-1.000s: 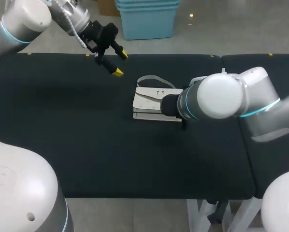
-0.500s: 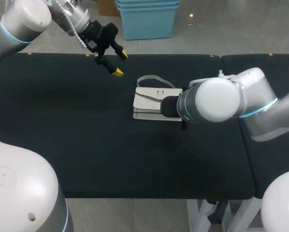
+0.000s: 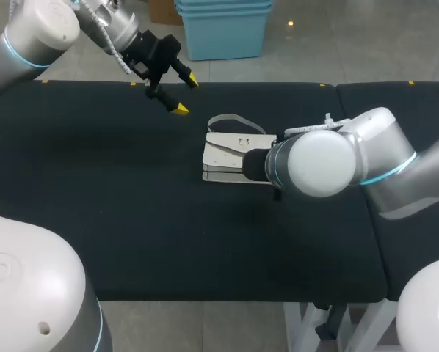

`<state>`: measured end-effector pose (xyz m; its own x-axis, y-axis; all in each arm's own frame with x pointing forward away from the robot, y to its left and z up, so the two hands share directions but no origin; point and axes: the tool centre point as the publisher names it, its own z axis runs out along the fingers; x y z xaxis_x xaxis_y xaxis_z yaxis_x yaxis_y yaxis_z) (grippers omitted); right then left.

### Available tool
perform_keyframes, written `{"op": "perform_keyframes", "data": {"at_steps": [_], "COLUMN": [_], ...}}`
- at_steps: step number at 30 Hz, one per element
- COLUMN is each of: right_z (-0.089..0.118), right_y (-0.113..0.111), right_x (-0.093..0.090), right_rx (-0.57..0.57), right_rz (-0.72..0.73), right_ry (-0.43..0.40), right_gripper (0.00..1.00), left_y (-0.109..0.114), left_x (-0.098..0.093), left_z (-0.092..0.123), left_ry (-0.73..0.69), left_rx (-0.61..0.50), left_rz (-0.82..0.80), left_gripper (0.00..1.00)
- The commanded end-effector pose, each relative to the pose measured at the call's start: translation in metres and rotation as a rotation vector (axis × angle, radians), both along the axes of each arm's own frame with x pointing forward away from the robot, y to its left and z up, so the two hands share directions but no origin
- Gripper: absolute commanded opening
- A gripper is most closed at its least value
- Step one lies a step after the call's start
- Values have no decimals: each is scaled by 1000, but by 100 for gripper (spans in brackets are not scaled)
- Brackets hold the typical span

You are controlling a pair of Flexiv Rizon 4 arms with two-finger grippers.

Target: Pick up the bag, open it, inspect its contents, close it, and place it on the opposite side

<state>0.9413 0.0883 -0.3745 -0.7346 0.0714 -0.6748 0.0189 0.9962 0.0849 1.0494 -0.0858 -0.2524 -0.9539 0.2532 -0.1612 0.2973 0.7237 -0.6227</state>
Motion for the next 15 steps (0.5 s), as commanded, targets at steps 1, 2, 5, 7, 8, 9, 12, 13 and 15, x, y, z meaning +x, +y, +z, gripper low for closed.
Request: {"op": "perform_keyframes", "data": {"at_steps": [1,2,5,7,8,9,12,13,15], "right_z": [-4,-4,-4,-4,-4,-4,-4,-4,-4], "right_y": [9,9,9,9,9,9,9,9,9], "right_x": [-4,-4,-4,-4,-4,-4,-4,-4,-4], "right_rx": [-8,-8,-8,-8,-8,-8,-8,-8,-8], "right_rz": [-25,-25,-25,-25,-25,-25,-25,-25,-25], "right_ry": [-5,-5,-5,-5,-5,-5,-5,-5,-5], "right_gripper": [0,0,0,0,0,0,0,0,0], "left_y": [-2,-3,-7,-10,-11,-13,-18,-20,-24], "left_x": [-16,-18,-22,-27,-29,-31,-35,-36,-37], "left_z": [-14,-15,-19,-23,-25,-27,-34,-36,-40], "left_ry": [-197,-204,-273,-290,-315,-336,-379,-395,-414], "left_rx": [-86,-101,-117,-132,-121,-115,-129,-134,-151], "left_rz": [-125,-133,-191,-243,-252,-280,-319,-320,-339], "left_gripper": [100,100,100,100,100,100,100,100,100]}}
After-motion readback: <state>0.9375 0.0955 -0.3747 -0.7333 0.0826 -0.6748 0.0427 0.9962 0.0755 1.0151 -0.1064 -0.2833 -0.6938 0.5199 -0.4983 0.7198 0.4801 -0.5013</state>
